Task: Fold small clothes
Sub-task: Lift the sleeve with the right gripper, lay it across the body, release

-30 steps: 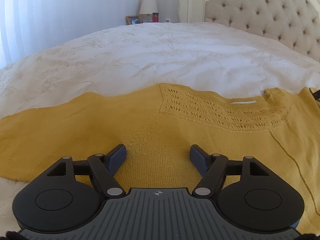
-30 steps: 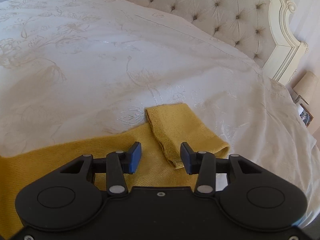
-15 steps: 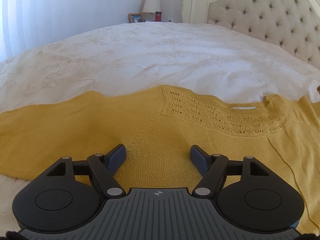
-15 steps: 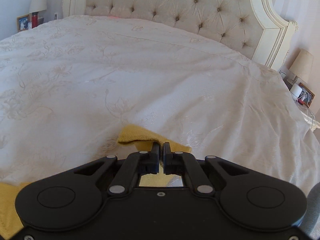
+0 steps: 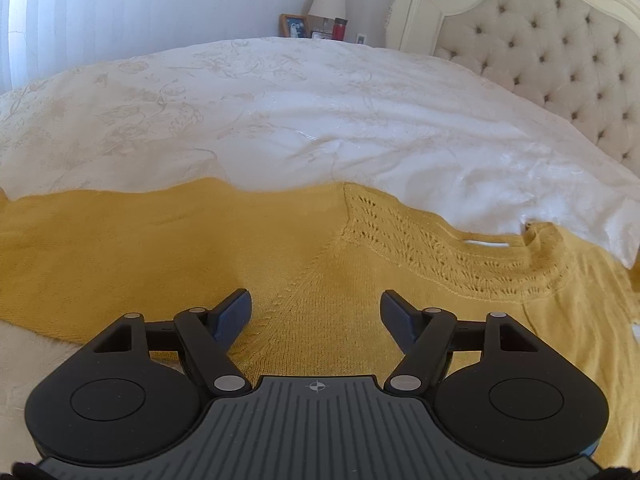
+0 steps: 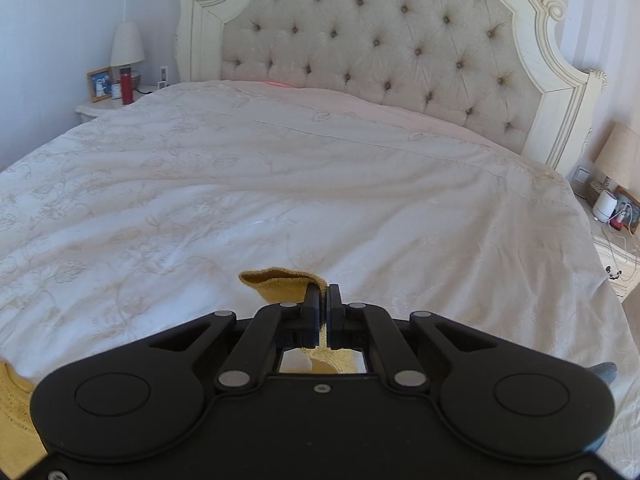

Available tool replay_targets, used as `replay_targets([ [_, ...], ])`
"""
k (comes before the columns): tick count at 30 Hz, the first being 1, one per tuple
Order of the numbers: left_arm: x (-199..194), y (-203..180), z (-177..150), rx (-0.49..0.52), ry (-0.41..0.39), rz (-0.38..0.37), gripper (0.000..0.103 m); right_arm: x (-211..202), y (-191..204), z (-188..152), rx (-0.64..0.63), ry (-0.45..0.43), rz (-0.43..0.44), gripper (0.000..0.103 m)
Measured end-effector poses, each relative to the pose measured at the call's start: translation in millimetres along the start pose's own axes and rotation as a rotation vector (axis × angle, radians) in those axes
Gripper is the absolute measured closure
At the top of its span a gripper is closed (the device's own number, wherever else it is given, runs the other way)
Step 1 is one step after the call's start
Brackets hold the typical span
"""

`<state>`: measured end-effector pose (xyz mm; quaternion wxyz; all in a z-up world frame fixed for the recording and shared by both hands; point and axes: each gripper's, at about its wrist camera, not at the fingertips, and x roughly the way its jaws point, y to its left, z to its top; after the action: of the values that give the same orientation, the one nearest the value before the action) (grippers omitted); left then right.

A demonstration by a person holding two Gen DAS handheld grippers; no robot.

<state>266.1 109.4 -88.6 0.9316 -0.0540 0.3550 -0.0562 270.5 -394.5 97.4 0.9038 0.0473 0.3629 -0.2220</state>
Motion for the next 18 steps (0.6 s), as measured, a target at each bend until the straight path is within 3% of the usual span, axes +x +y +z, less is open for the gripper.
replay_targets([
  [5,-3,2,6,-0.011,0.007,0.0,0.033,-19,37,-15,-0.031,0.026,0.114,0.096],
  [11,-4,6,9,-0.012,0.026,-0.017,0.033,-51,104,-23,-0.03,0.104,0.343,0.096],
  [18,-12,19,18,-0.04,0.01,-0.047,0.033,-49,190,-53,-0.016,0.192,0.582,0.096],
])
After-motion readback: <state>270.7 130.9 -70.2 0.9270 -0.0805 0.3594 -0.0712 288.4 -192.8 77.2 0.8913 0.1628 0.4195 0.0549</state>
